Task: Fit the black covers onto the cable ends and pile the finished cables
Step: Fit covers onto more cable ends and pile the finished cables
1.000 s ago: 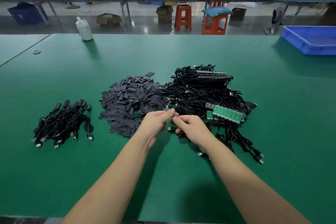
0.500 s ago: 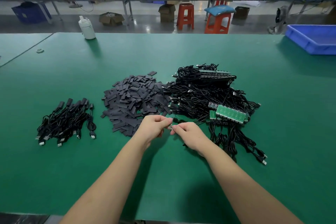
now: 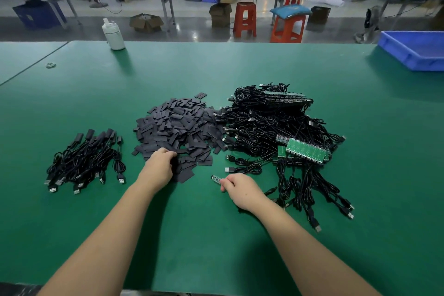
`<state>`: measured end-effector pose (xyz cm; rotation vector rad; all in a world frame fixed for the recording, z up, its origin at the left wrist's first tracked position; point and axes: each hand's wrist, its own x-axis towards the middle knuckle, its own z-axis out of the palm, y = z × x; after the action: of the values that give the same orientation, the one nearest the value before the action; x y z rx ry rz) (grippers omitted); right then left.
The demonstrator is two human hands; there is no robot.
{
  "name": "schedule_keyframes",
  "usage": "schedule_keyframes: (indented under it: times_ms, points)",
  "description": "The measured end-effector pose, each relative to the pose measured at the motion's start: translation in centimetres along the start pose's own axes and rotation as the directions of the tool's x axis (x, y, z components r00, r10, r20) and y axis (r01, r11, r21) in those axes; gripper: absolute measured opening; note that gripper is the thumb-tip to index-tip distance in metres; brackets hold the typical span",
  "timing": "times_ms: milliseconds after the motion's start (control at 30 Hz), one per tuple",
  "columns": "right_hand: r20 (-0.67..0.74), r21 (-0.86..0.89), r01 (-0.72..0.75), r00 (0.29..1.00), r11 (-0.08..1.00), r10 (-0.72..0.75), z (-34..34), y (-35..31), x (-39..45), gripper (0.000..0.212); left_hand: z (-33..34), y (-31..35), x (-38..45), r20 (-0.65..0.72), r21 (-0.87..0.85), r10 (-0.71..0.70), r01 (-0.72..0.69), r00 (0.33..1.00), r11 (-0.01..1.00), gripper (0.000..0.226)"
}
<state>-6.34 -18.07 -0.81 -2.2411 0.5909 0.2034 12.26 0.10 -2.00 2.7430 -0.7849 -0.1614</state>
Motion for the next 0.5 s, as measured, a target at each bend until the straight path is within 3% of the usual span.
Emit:
schedule_keyframes:
  times_ms: [233,500]
  points:
    - [-0.042,-0.143,0.030,0.998,0.989,-0.036,0.7,0.5,0.0,0.035,-0.9,0.1,-0.6,-0.165,0.073,0.094,-0.083,0.982,0.994,0.017]
    - [-0.009,-0.091,0.080,0.997,0.993,-0.081,-0.2,1.4,-0.2,0.032,-1.8,1.3,-0.8,-0.316,0.095,0.195,-0.173,0.928,0.980,0.018]
